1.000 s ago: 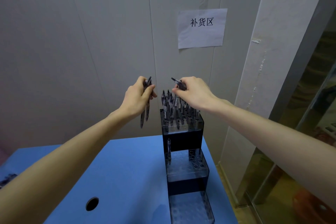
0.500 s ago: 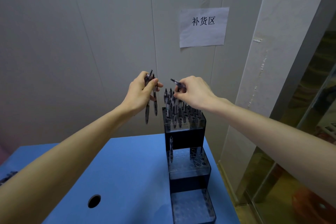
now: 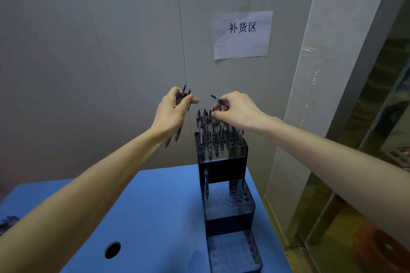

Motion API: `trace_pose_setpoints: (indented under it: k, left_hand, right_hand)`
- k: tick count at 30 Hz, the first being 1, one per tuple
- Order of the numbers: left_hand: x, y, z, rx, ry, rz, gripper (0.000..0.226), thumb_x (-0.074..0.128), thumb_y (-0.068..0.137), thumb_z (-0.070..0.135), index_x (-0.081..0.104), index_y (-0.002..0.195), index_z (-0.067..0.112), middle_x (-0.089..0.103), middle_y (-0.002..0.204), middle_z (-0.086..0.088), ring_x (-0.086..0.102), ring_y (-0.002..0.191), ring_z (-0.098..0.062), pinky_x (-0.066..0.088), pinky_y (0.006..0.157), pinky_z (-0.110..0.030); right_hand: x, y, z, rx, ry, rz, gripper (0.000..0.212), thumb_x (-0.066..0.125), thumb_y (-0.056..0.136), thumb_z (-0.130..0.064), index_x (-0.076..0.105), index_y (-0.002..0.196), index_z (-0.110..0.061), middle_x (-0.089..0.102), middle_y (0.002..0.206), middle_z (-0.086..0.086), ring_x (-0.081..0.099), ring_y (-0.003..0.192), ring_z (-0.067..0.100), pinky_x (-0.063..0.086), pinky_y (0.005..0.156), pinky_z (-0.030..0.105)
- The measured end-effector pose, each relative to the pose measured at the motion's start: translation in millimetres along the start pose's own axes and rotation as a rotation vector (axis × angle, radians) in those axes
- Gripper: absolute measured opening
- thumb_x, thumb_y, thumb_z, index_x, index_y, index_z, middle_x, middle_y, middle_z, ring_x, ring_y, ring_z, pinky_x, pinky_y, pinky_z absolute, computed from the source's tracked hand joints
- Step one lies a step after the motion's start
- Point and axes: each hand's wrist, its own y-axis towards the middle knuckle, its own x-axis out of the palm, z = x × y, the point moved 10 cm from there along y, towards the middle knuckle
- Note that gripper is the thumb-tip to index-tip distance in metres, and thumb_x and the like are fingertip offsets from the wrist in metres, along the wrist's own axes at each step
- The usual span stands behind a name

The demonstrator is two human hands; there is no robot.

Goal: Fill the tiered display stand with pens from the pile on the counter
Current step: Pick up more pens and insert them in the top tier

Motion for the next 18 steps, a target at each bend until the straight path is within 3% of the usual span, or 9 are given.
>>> trace_pose_setpoints:
  k: [2, 5, 9, 12, 14, 16, 18]
  left_hand:
    - [4, 1, -2, -0.011, -0.044, -0.008, 0.015, 0.055, 0.105, 0.034, 0.058, 0.101, 0.019, 0.077, 0.100, 0.017, 0.057, 0.078, 0.001, 0.044, 0.080, -0.031]
    - [10, 3, -6, -0.039, -0.127, -0.018, 0.013, 0.057, 0.104, 0.030, 0.059, 0.098, 0.019, 0.077, 0.101, 0.014, 0.054, 0.068, 0.006, 0.042, 0.072, -0.030]
    - [13, 3, -6, -0.055, -0.164, -0.008, 0.012, 0.058, 0.104, 0.028, 0.062, 0.099, 0.018, 0.076, 0.098, 0.012, 0.061, 0.086, 0.004, 0.043, 0.081, -0.022]
    - [13, 4, -7, -0.064, -0.159, -0.004, 0.014, 0.062, 0.102, 0.029, 0.064, 0.095, 0.016, 0.066, 0.072, 0.022, 0.053, 0.062, 0.010, 0.042, 0.068, -0.024]
    - [15, 3, -7, -0.068, -0.170, -0.020, 0.015, 0.064, 0.101, 0.027, 0.064, 0.093, 0.015, 0.057, 0.057, 0.025, 0.048, 0.054, 0.009, 0.038, 0.062, -0.023]
    - [15, 2, -7, -0.058, -0.185, -0.020, 0.012, 0.066, 0.100, 0.027, 0.065, 0.093, 0.016, 0.057, 0.060, 0.023, 0.049, 0.054, 0.009, 0.039, 0.060, -0.021]
    - [14, 1, -6, -0.053, -0.197, -0.011, 0.010, 0.068, 0.098, 0.026, 0.068, 0.096, 0.016, 0.060, 0.064, 0.021, 0.050, 0.055, 0.009, 0.039, 0.060, -0.018]
  right_hand:
    - [-3, 0, 3, 0.004, -0.012, 0.013, 0.013, 0.069, 0.090, -0.035, 0.071, 0.087, -0.022, 0.066, 0.073, -0.006, 0.066, 0.074, 0.019, 0.055, 0.072, 0.035]
    - [-9, 0, 6, 0.029, 0.039, 0.047, 0.034, 0.055, 0.099, -0.040, 0.071, 0.081, -0.016, 0.071, 0.073, 0.004, 0.068, 0.070, 0.025, 0.057, 0.073, 0.039]
    - [-20, -2, 8, 0.095, 0.142, 0.134, 0.049, 0.040, 0.104, -0.040, 0.073, 0.081, -0.011, 0.073, 0.072, 0.002, 0.070, 0.066, 0.025, 0.058, 0.075, 0.046]
    - [-21, -1, 6, 0.104, 0.019, 0.136, 0.068, 0.033, 0.103, -0.053, 0.067, 0.074, -0.002, 0.075, 0.077, 0.006, 0.069, 0.066, 0.028, 0.057, 0.072, 0.041]
    - [-19, 1, 4, 0.078, -0.032, 0.117, 0.062, 0.037, 0.103, -0.056, 0.056, 0.068, -0.009, 0.071, 0.073, 0.004, 0.065, 0.065, 0.026, 0.051, 0.065, 0.036]
    - [-16, 2, 4, 0.058, -0.008, 0.099, 0.051, 0.049, 0.101, -0.051, 0.047, 0.064, -0.017, 0.058, 0.060, 0.000, 0.056, 0.058, 0.023, 0.041, 0.058, 0.032]
    - [-13, 2, 6, 0.050, -0.022, 0.082, 0.049, 0.061, 0.096, -0.048, 0.047, 0.060, -0.018, 0.055, 0.054, -0.004, 0.055, 0.055, 0.019, 0.041, 0.056, 0.031]
